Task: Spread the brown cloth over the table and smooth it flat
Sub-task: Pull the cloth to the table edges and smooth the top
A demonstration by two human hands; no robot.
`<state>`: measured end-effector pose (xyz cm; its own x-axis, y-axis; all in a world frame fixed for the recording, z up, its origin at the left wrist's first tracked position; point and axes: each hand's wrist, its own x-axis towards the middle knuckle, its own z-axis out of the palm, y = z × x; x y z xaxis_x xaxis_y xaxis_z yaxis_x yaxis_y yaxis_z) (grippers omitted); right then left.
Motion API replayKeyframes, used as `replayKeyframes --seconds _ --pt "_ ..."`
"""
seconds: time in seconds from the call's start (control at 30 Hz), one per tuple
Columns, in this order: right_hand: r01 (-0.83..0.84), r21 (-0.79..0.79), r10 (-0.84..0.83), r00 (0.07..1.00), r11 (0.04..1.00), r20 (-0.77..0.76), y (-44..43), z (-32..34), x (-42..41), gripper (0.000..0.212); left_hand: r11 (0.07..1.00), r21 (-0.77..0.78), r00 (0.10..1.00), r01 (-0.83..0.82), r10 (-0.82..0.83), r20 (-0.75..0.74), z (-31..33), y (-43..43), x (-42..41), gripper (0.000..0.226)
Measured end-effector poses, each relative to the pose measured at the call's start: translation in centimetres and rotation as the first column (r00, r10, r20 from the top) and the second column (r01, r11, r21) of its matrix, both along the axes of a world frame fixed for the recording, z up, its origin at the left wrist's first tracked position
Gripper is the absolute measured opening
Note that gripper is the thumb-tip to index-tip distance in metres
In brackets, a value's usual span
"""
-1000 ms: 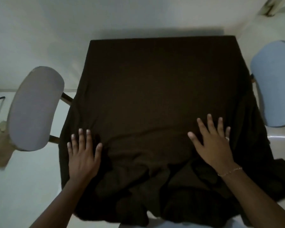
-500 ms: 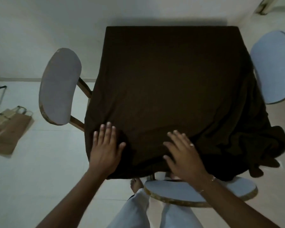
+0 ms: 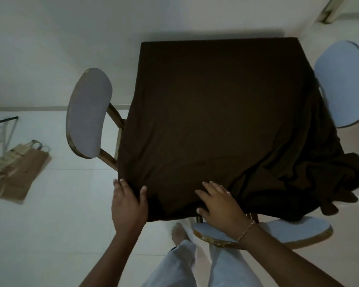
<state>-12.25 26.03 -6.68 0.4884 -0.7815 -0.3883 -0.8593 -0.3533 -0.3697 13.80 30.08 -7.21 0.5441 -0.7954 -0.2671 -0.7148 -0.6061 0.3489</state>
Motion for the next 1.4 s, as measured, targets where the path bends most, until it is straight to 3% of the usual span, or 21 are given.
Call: replayKeyframes --seconds 0.07,0.17,0.3,0.4,0.53,0.7,0.87,1.0,1.1,1.23,1.33,1.4 --pt "0.003 0.014 -0.003 1.0 1.0 -0.016 0.6 -0.5 0.7 0.055 0.971 -0.012 0.964 -0.238 0.235 -0.124 -0.2 0.3 0.6 0.046" --pt "0.027 0.016 -0.027 1.0 1.0 0.003 1.1 -0.5 1.4 0.05 0.964 -0.145 0.971 -0.225 0.209 -0.119 0.5 0.6 0.9 0.013" --pt "0.125 -0.013 -0.123 0.984 0.992 0.132 0.6 0.3 1.9 0.04 0.962 -0.272 0.999 0.024 -0.012 0.045 2.7 -1.2 -2.7 0.015" --pt "0.231 -0.054 -0.212 0.948 0.972 0.237 -0.5 1.2 2.1 0.03 0.94 -0.296 0.983 0.172 -0.182 -0.006 3.2 -3.1 -6.7 0.026" --pt "0.342 -0.06 -0.305 0.894 0.938 0.327 -2.3 1.5 2.3 0.03 0.925 -0.178 0.933 0.336 -0.353 -0.075 1.8 -3.9 -10.1 0.039" --pt "0.333 -0.042 -0.305 0.902 0.942 0.305 -3.0 0.8 3.4 0.041 0.971 -0.187 0.974 0.151 -0.178 -0.141 1.1 -3.7 -9.4 0.024" --pt "0.242 0.04 -0.246 0.952 0.969 0.181 -2.0 -0.5 5.0 0.034 0.996 -0.009 0.98 -0.092 0.089 -0.179 0.5 -4.0 -6.7 0.034" --pt "0.219 0.018 -0.219 0.965 0.976 0.142 -1.5 -1.0 5.0 0.031 0.99 -0.092 0.972 -0.106 0.084 -0.221 0.6 -3.5 -5.4 0.01" --pt "0.212 0.036 -0.215 0.963 0.977 0.164 -1.6 -1.2 4.2 0.029 0.978 -0.177 0.988 -0.111 0.09 -0.124 1.9 -1.9 -3.1 0.01" --pt "0.218 -0.045 -0.204 0.958 0.975 0.203 -1.7 -1.4 4.0 0.028 0.937 -0.339 0.961 -0.084 0.166 0.221 2.8 0.8 0.6 0.015" --pt "0.146 -0.158 -0.123 0.982 0.977 0.144 -1.2 -1.8 5.8 0.038 0.935 -0.325 0.973 0.141 -0.069 0.222 1.9 0.7 -1.0 0.033" --pt "0.021 -0.12 -0.02 1.0 0.993 0.011 -0.6 -2.0 7.7 0.053 0.942 -0.149 0.95 0.302 -0.286 0.123 0.5 0.2 -2.8 0.048"
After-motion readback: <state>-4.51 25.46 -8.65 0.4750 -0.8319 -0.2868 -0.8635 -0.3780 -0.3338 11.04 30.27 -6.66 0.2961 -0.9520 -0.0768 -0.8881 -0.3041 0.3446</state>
